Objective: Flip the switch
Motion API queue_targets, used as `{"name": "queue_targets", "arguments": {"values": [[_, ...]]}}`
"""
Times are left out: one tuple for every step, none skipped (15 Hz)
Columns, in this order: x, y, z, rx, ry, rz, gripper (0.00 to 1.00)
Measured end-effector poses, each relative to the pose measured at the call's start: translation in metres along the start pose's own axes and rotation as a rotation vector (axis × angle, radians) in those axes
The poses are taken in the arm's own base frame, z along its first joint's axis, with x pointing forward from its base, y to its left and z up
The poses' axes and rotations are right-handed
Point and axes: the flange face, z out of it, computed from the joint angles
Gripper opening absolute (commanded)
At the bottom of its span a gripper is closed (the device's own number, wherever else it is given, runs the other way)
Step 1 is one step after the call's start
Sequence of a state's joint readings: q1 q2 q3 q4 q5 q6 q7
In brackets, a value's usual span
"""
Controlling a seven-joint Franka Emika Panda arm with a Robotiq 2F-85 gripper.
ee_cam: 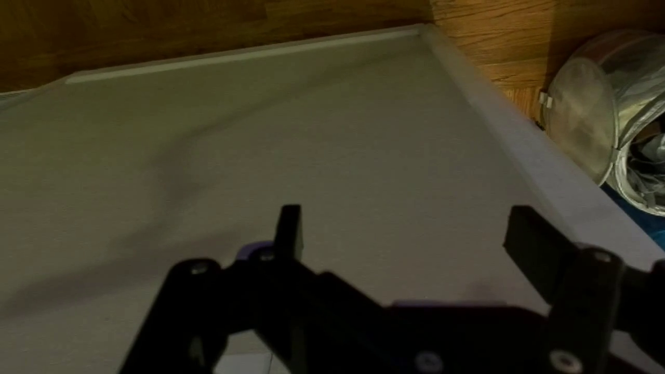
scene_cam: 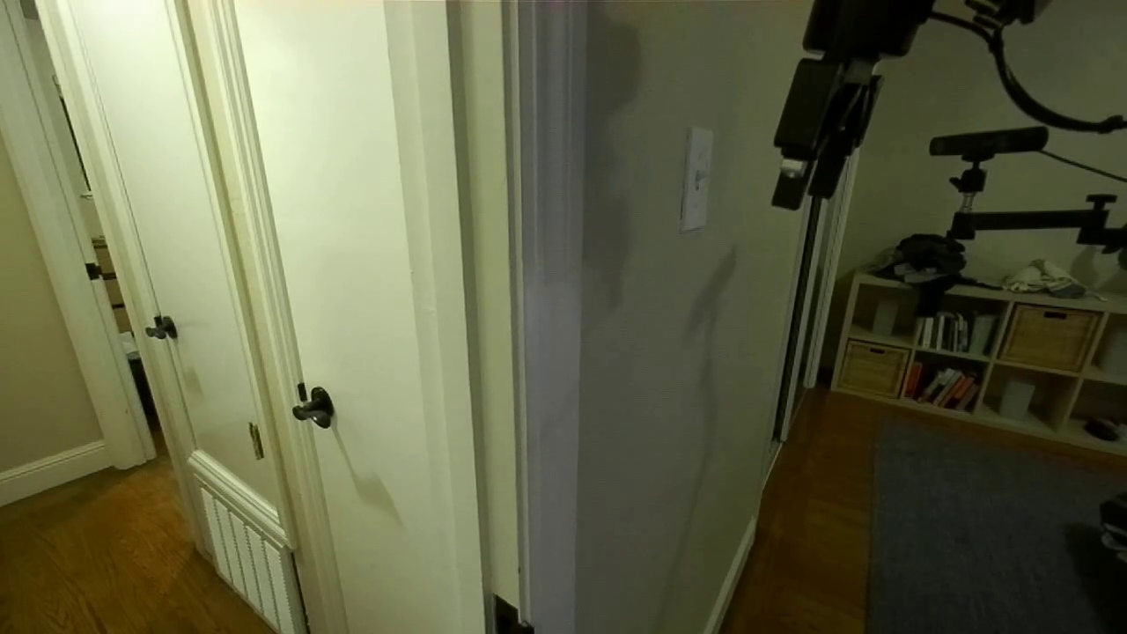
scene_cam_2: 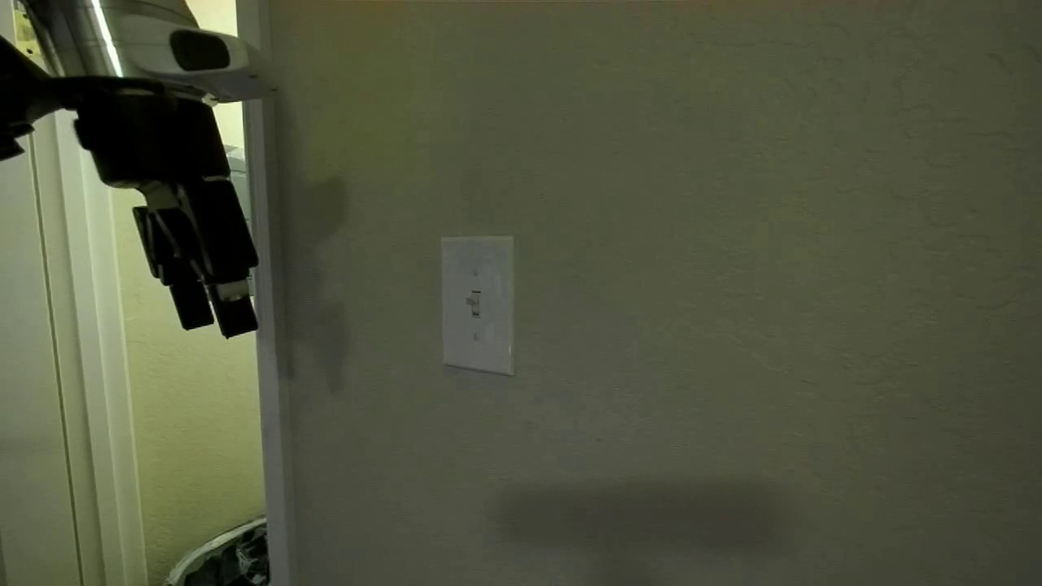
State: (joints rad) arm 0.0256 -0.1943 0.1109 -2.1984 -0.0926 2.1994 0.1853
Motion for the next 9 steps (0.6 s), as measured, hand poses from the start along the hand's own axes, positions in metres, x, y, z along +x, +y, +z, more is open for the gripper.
{"name": "queue_targets", "arguments": {"values": [[0.002,0.008,0.002,0.000,0.006,-0.015,1.00],[0.004,0.018,0.004,-0.003,0.016,-0.025,1.00],[0.007,0.030,0.006,-0.005,0.028,-0.035,1.00],[0.009,0.043,0.007,-0.006,0.043,-0.046,1.00],[0.012,0.055,0.008,-0.007,0.059,-0.057,1.00],[0.016,0.066,0.009,-0.009,0.082,-0.073,1.00],[0.019,0.076,0.010,-0.008,0.110,-0.092,1.00],[0.023,0.085,0.010,-0.002,0.142,-0.109,0.96],[0.027,0.093,0.012,0.009,0.173,-0.121,0.72]]}}
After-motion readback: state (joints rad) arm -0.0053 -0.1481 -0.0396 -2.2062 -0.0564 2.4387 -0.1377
